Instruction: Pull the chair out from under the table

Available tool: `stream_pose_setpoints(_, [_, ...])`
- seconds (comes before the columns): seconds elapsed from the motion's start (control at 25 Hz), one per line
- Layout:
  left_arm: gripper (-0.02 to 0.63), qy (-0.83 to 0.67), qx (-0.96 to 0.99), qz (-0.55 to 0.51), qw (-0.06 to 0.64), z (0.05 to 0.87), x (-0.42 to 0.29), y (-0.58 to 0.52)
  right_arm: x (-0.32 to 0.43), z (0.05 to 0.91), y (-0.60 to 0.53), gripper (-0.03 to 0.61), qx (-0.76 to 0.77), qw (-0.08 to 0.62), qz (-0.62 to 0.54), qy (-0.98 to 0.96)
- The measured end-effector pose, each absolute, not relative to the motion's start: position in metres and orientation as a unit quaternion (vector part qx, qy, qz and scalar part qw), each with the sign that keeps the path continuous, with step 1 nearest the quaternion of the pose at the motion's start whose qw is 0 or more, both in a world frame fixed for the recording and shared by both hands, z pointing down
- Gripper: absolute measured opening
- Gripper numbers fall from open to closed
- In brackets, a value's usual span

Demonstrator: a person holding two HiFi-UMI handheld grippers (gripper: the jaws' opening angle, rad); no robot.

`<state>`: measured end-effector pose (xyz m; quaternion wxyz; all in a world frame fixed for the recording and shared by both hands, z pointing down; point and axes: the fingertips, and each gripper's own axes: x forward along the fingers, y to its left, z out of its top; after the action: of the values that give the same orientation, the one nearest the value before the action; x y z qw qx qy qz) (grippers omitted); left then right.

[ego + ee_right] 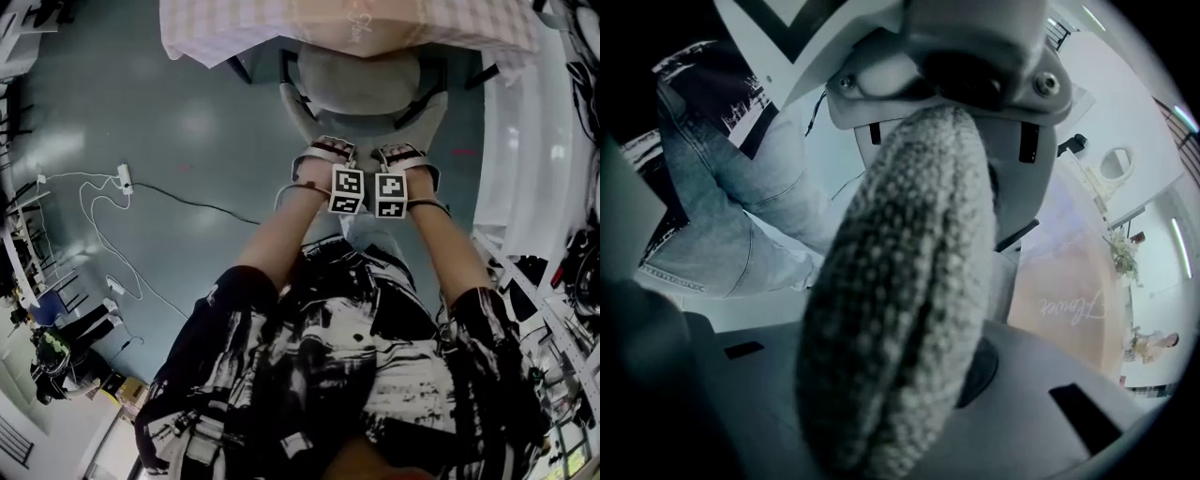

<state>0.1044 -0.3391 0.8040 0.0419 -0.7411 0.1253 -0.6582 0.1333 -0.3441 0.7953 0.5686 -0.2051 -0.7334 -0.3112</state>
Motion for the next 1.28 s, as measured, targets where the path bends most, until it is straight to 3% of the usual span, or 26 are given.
stream_pose_setpoints(1.28, [0.103, 0.111, -0.742, -0.66, 0.052, 0.808, 0.165, -0.169, 0.195, 0.799, -0.172, 0.1, -0.195, 0.576, -0.295, -0.737])
